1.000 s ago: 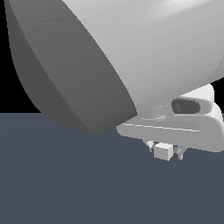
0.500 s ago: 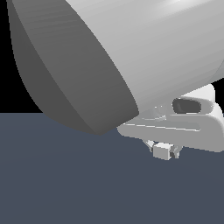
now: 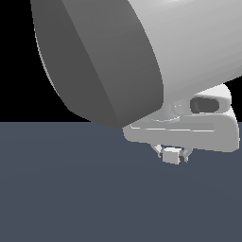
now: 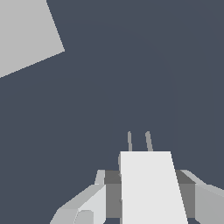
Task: Plug the charger into the wall socket.
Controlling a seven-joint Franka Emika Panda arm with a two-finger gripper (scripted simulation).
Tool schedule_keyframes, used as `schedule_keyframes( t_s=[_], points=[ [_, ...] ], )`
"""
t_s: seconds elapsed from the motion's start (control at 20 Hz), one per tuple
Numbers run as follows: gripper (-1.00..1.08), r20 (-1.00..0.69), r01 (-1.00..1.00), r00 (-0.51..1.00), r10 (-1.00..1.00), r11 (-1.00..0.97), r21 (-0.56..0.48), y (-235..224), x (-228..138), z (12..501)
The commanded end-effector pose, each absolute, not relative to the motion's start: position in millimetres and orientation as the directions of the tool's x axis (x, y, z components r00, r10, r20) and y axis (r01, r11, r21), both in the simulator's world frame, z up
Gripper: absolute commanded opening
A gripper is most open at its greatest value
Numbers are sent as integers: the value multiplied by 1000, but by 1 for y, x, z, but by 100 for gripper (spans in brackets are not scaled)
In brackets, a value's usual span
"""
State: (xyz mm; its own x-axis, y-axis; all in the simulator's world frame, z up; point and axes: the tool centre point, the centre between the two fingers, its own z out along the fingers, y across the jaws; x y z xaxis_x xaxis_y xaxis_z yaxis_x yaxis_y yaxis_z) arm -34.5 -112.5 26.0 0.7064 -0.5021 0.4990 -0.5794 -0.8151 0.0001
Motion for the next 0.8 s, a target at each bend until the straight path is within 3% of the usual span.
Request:
schedule_keyframes(
  t_s=[0.0, 0.75],
  points=[
    [-100, 501, -537, 730, -465, -843, 0, -112, -30, 32],
    [-100, 508, -200, 845, -170, -980, 5, -96, -3, 75]
  ],
)
